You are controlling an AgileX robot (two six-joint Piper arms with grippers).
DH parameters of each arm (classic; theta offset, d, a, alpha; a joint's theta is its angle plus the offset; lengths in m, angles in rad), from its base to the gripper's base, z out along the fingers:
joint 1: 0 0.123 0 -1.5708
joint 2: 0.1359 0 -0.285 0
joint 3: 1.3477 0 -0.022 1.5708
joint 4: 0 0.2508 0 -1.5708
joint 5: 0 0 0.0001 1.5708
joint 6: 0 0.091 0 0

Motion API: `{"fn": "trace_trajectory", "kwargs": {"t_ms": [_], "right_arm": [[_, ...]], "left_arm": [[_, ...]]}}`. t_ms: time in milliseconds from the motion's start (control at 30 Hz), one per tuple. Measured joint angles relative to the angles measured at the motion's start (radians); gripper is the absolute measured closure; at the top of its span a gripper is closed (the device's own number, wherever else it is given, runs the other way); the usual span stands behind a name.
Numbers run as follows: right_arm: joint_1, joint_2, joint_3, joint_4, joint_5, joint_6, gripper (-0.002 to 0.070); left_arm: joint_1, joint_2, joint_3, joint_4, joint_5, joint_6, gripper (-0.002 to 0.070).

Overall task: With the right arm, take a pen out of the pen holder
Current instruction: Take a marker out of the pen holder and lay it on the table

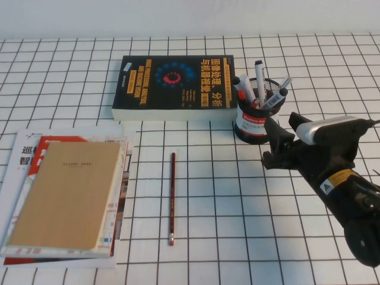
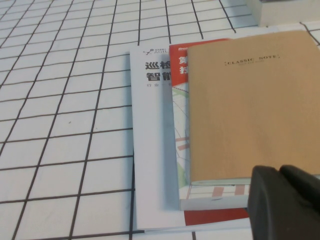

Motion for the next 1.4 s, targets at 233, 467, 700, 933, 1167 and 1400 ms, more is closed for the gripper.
{"fn": "trace_trajectory", "kwargs": {"t_ms": [233, 467, 700, 933, 1167, 1400], "right_arm": [[0.0, 0.005, -0.079, 0.044, -0.004, 0.0, 0.0302], [0.0, 0.06, -0.149, 0.074, -0.015, 0.0, 0.0302], [-0.002, 0.11, -0.201, 0.097, -0.015, 0.0, 0.0302], [-0.002, 0.138, -0.242, 0.154, -0.017, 0.0, 0.0308], [-0.003, 0.156, -0.256, 0.156, -0.017, 0.0, 0.0318], [-0.003, 0.174, -0.292, 0.158, -0.008, 0.0, 0.0318]], "left_arm": [[0.0, 0.0, 0.0, 0.0, 0.0, 0.0, 0.0679], [0.0, 0.0, 0.0, 0.0, 0.0, 0.0, 0.0679], [0.0, 0.0, 0.0, 0.0, 0.0, 0.0, 0.0679], [0.0, 0.0, 0.0, 0.0, 0.0, 0.0, 0.0679], [0.0, 0.0, 0.0, 0.0, 0.0, 0.0, 0.0679], [0.0, 0.0, 0.0, 0.0, 0.0, 0.0, 0.0679]]}}
